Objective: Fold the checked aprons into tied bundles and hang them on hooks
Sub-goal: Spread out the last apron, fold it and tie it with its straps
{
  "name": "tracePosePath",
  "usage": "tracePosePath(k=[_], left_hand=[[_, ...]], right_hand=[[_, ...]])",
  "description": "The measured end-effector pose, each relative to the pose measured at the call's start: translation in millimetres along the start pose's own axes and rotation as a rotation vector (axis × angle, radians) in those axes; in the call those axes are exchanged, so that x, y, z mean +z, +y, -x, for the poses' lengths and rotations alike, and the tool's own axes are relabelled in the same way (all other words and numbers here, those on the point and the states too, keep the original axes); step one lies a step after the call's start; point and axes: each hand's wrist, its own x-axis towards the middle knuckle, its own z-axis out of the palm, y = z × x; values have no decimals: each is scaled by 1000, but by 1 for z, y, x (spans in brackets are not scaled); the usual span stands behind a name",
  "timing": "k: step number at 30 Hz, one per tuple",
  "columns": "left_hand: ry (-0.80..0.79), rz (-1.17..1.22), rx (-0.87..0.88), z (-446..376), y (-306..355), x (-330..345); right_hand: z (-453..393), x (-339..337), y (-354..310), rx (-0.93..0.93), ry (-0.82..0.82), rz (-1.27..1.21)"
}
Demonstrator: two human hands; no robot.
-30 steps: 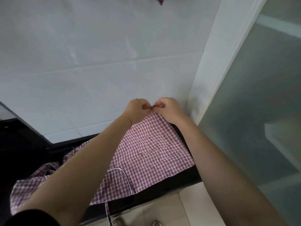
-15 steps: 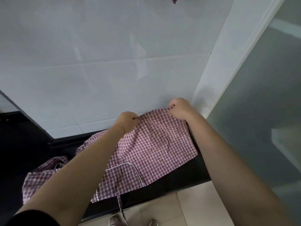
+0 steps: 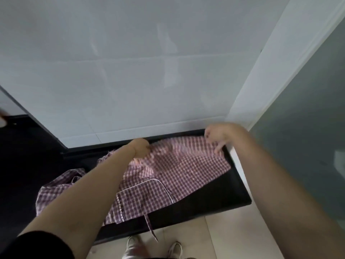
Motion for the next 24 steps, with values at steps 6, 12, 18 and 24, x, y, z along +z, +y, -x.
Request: tracePosePath(k=[6,12,18,24], left_hand=[[-263,-210,-58,-14,1,-12],[151,-177,29,-49,16,31],[423,7,136,-58,22,74],[235,-224,145,-66,29,110]], right_hand=[[-21,0,9,102,-242,-87],[-83,38,32,98,216,122],[-119,64,50,76,574,-63],[-128,99,37,-91,717,49]])
